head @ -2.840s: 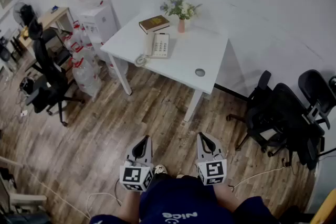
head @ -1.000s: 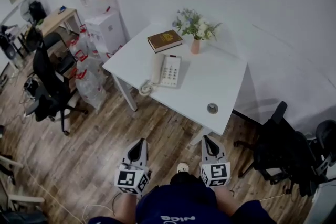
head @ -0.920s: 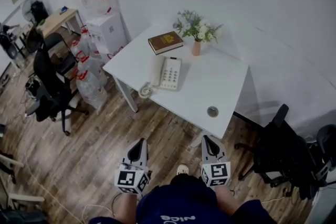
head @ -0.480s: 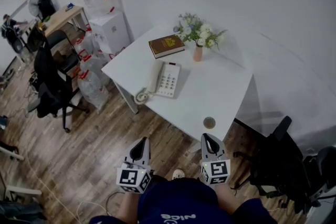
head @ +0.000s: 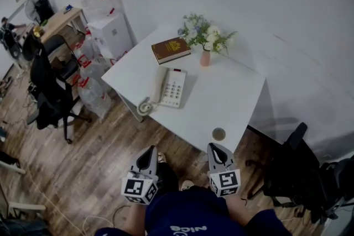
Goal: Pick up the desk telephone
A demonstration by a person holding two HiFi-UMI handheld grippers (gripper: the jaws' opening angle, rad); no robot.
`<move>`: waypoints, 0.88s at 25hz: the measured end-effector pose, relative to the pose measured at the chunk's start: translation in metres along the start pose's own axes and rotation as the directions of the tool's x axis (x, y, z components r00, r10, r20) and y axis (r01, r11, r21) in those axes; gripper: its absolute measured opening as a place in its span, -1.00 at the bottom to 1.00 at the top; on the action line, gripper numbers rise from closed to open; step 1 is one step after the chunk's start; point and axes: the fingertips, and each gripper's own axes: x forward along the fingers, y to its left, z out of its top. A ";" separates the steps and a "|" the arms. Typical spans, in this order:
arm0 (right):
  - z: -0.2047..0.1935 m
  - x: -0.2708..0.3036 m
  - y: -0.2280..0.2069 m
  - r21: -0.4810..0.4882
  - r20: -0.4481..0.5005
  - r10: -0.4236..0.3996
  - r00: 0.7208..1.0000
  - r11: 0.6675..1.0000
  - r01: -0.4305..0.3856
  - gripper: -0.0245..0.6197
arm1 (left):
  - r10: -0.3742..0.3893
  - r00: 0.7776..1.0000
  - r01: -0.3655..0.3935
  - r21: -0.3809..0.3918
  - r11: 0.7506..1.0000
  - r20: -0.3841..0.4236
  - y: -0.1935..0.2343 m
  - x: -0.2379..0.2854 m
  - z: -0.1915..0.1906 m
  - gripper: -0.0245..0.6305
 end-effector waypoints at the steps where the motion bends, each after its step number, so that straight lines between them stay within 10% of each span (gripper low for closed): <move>1: 0.000 0.004 0.000 -0.001 -0.003 -0.005 1.000 1.000 0.005 -0.85 | -0.009 1.000 0.009 -0.004 1.000 0.002 0.003 0.004 0.000 -0.87; 22: 0.035 0.179 -0.021 0.108 -0.076 -0.128 0.989 0.985 0.136 -0.85 | -0.192 0.977 0.191 -0.015 0.981 -0.090 0.133 0.186 0.023 -0.87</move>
